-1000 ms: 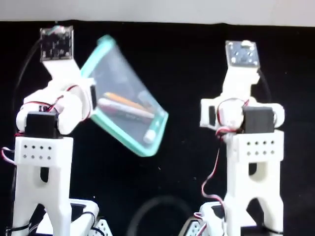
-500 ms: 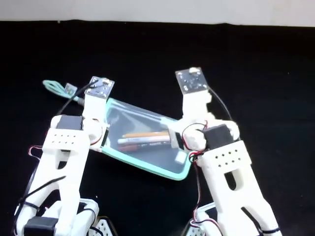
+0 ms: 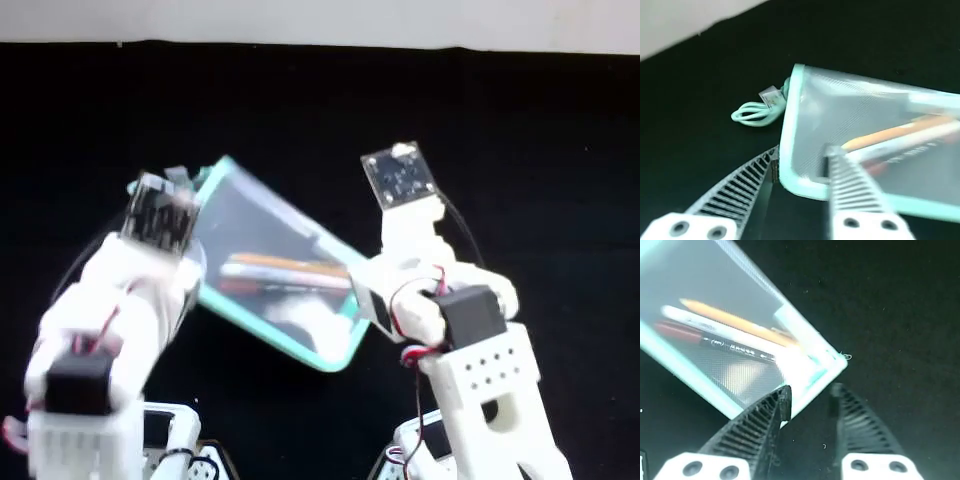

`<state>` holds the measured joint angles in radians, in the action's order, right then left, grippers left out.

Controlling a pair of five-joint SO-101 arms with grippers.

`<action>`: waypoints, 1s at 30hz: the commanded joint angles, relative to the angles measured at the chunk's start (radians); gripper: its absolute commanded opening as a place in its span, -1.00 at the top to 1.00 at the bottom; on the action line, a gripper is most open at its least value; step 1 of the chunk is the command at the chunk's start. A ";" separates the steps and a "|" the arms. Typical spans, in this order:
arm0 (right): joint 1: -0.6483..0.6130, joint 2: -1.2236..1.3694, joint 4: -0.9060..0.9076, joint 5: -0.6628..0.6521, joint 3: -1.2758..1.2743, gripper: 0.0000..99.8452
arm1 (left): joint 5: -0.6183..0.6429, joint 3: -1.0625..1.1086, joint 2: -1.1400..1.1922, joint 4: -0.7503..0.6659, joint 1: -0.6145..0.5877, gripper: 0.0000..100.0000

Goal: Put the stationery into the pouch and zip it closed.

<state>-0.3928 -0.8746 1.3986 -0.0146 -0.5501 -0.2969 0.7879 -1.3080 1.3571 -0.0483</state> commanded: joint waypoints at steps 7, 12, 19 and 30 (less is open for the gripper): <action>-0.065 -0.348 0.145 -0.015 0.033 0.48 | -0.057 0.004 -0.337 0.207 -0.008 0.72; -0.015 -0.573 0.134 -0.020 -0.045 0.52 | -0.057 0.019 -0.535 0.146 -0.008 0.96; 0.117 -0.745 -0.185 -0.210 -0.344 0.92 | -0.058 0.217 -0.481 -0.037 -0.071 0.98; 0.421 -0.952 -0.381 -0.287 -1.015 0.91 | -0.057 0.766 -0.481 -0.236 -0.420 0.97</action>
<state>-0.0384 -1.8182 1.0395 -0.3445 -1.4446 -0.3491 1.4876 -1.7914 1.1500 -0.4043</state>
